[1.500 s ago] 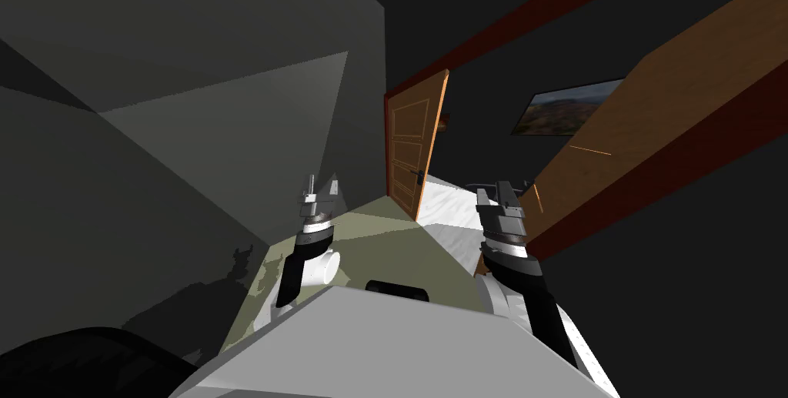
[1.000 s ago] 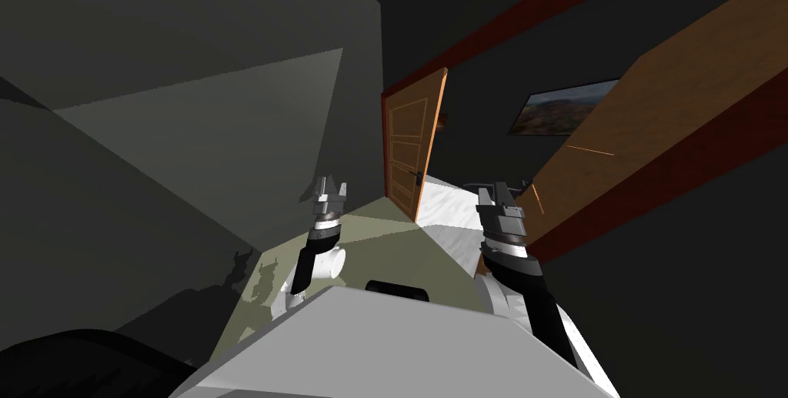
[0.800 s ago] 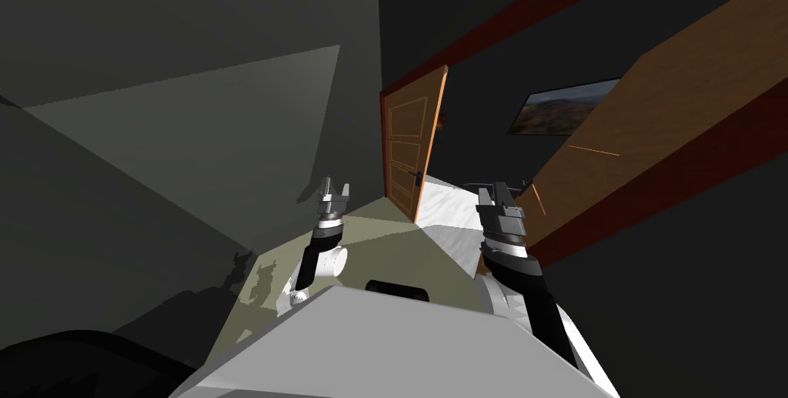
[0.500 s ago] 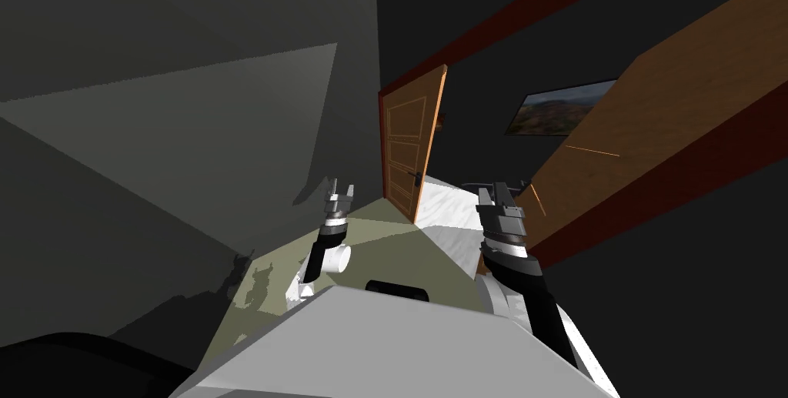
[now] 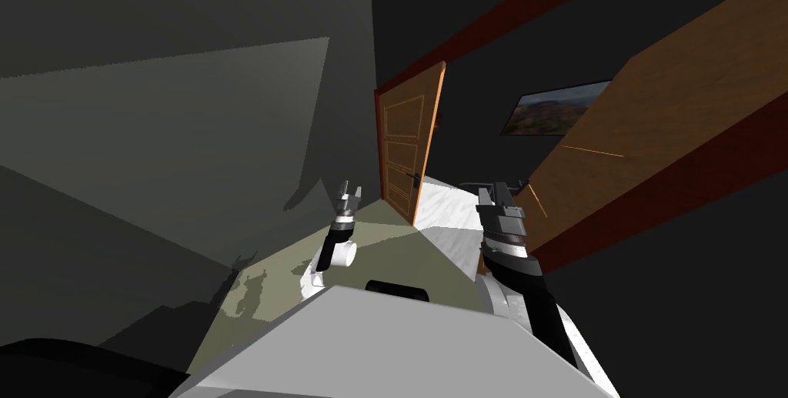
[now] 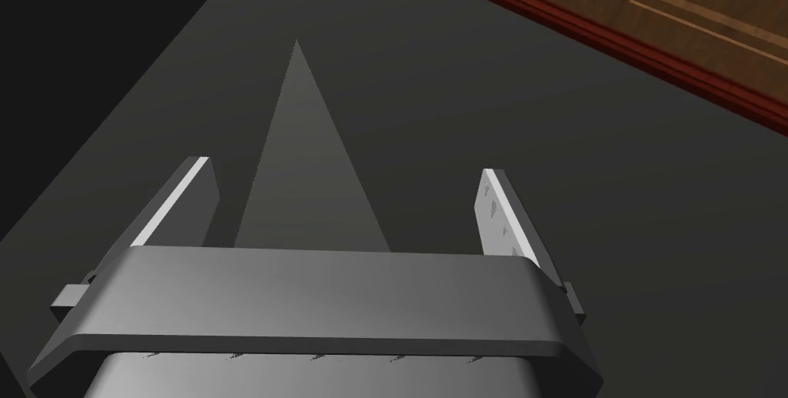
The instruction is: Push the door open
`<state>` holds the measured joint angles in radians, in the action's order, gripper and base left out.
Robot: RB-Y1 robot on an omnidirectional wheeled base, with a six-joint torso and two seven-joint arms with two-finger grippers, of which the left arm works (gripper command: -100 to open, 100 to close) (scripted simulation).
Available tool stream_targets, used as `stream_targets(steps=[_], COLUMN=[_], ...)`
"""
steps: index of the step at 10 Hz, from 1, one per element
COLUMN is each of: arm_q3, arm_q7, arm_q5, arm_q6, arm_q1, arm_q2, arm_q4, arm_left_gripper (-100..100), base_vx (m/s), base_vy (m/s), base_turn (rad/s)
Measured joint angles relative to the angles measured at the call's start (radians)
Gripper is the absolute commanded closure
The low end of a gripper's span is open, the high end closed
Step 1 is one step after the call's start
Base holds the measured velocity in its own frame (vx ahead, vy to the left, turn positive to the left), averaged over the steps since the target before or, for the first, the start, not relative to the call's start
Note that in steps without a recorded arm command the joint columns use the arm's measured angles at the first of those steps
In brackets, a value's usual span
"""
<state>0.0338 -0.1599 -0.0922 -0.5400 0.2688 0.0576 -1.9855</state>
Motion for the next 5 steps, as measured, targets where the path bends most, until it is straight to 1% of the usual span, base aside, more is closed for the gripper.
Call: stream_targets(steps=[4, 5], arm_q3=[0.027, 0.03], arm_q7=[-0.016, -0.023], arm_q5=[0.011, 0.012], arm_q6=[-0.005, -0.01], arm_q1=[-0.065, -0.088], arm_q2=[0.013, 0.02], arm_q4=[0.119, 0.16], arm_left_gripper=[-100, -100], base_vx=[0.095, 0.092], base_vy=[0.017, 0.031], base_turn=[-0.065, -0.081])
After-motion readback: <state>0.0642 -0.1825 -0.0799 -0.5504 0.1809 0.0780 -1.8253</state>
